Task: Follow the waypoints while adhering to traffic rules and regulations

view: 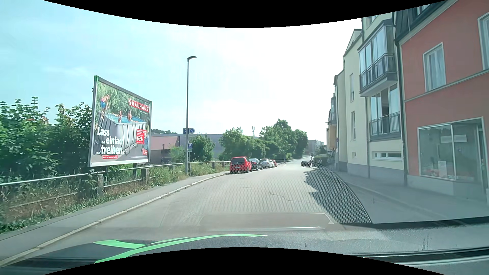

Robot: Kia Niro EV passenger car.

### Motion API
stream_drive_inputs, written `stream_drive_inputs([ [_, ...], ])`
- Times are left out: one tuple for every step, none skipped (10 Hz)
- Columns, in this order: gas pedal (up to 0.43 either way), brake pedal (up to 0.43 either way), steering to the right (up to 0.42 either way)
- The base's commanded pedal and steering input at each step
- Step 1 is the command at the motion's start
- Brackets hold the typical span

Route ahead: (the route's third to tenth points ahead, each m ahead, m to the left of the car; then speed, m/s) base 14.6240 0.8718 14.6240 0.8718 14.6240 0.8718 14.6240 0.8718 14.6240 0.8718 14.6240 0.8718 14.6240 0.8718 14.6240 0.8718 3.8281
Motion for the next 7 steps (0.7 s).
stream_drive_inputs([
  [0.0, 0.0, -0.168],
  [0.0, 0.0, -0.187],
  [0.0, 0.006, -0.195],
  [0.0, 0.079, -0.199],
  [0.0, 0.085, -0.199],
  [0.0, 0.146, -0.199],
  [0.0, 0.159, -0.196],
])
